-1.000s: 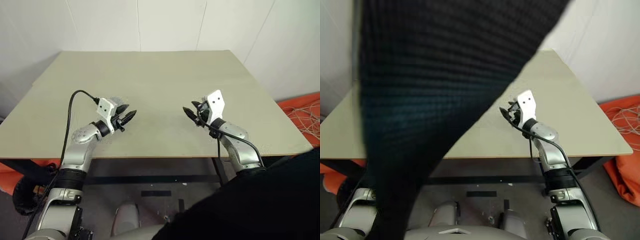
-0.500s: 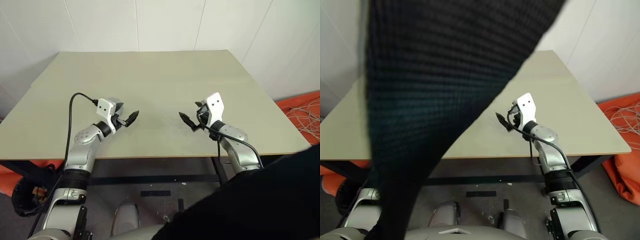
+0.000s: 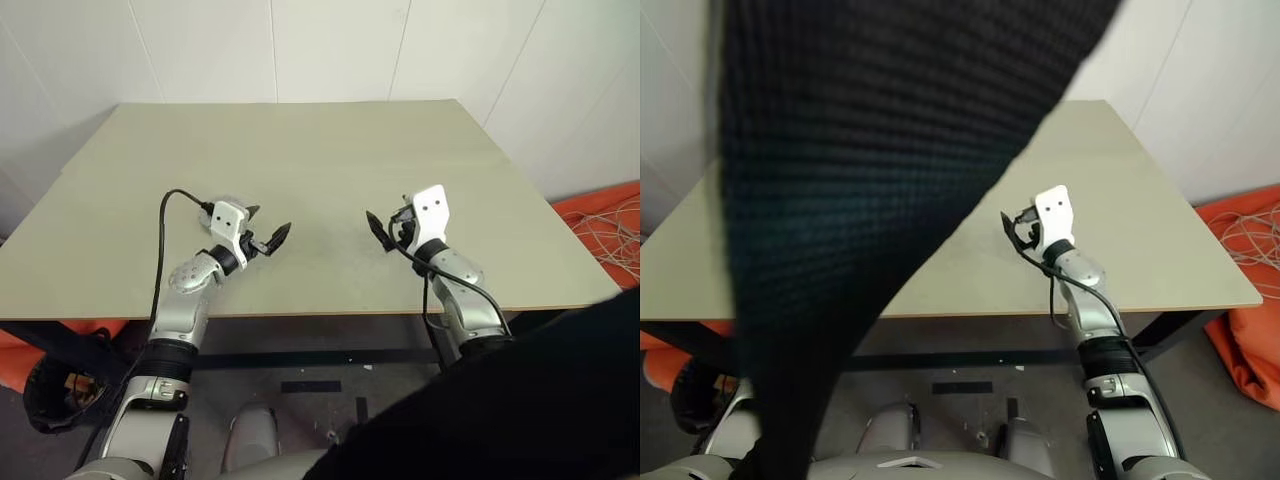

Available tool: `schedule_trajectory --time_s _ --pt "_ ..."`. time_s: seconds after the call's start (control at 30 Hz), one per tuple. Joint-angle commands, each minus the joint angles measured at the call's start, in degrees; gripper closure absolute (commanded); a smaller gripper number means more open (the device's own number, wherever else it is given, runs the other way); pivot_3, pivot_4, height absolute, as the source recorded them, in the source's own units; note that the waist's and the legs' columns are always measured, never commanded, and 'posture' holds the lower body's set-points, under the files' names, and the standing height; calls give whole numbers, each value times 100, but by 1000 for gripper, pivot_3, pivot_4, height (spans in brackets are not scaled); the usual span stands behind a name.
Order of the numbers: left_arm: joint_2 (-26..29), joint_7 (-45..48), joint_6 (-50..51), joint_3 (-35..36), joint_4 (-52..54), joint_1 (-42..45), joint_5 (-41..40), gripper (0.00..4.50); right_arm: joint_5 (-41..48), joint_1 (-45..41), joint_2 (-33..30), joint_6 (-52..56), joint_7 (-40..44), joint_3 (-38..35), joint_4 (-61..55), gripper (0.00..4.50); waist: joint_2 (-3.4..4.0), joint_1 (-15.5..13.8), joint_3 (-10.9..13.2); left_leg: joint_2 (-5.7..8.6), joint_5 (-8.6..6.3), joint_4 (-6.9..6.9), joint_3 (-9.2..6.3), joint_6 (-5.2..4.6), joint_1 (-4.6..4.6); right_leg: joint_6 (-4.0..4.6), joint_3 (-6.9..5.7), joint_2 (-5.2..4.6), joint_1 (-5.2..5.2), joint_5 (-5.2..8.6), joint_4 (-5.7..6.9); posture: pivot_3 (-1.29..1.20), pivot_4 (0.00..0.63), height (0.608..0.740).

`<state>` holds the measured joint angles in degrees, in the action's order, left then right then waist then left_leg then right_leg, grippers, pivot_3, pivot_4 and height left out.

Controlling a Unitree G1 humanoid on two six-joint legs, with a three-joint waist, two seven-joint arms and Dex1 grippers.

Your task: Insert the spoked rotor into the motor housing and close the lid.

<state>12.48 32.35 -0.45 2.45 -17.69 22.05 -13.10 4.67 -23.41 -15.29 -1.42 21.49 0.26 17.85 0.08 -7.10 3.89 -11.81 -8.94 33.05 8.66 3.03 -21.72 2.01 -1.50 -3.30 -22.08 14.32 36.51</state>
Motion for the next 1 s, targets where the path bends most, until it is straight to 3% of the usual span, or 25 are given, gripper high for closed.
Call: schedule_trajectory --time_s 0.03,0.27,0.5,0.77,1.0 --pt "57 147 -147 105 25 214 -132 29 206 -82 -12 -131 170 -152 -87 14 0 -1 0 0 0 0 0 -1 0 0 0 0 0 0 0 0 0 740" --pt "345 788 1143 37 418 160 -663 29 621 84 -174 248 955 -124 -413 14 0 -1 0 0 -1 0 1 -2 1 1 0 0 0 0 1 0 0 740" --pt "394 732 1083 46 320 203 -550 29 41 -114 -322 101 479 -73 79 14 0 1 0 0 0 0 1 -4 4 1 0 0 2 0 1 0 0 740" --pt "360 712 1207 63 406 281 -601 29 544 -40 -170 244 967 -87 -317 14 0 0 0 0 -3 0 3 -9 0 1 0 0 -1 0 -1 0 0 740" --pt "370 659 1093 6 340 241 -464 29 335 -78 -181 124 724 -121 -125 14 0 -2 0 0 -3 0 2 -9 1 1 1 -1 0 0 -2 0 0 740"
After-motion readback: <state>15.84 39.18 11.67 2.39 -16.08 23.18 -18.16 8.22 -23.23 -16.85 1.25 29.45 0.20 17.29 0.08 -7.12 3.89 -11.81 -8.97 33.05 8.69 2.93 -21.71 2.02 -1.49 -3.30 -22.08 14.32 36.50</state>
